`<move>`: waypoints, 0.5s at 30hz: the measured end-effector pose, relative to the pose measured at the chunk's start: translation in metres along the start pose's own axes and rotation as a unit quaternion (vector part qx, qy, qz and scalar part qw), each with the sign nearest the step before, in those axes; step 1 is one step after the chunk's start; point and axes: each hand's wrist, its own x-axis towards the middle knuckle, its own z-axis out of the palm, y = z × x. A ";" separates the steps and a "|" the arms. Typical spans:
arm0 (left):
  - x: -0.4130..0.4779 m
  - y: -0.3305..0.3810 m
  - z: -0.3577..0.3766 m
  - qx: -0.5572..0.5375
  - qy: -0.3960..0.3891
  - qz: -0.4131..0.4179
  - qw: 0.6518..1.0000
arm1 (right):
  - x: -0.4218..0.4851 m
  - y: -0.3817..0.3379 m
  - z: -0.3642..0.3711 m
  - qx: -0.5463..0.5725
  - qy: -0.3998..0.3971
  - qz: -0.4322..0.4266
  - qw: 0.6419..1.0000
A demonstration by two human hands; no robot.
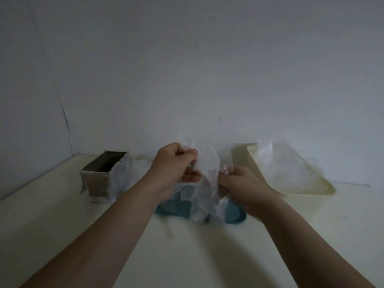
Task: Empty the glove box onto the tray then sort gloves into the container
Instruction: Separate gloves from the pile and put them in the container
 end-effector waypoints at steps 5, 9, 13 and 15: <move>0.002 -0.016 0.004 0.030 -0.054 0.003 0.998 | -0.004 0.026 0.007 0.157 -0.005 0.070 0.985; 0.002 -0.040 -0.013 0.196 -0.027 0.037 0.980 | -0.008 0.033 0.005 0.121 0.054 0.071 0.989; -0.002 -0.067 -0.014 0.293 -0.054 0.051 0.953 | -0.004 0.036 -0.001 0.117 0.059 0.060 0.990; -0.007 -0.073 -0.006 0.307 -0.066 0.079 0.946 | -0.005 0.037 -0.001 0.132 0.030 0.048 0.990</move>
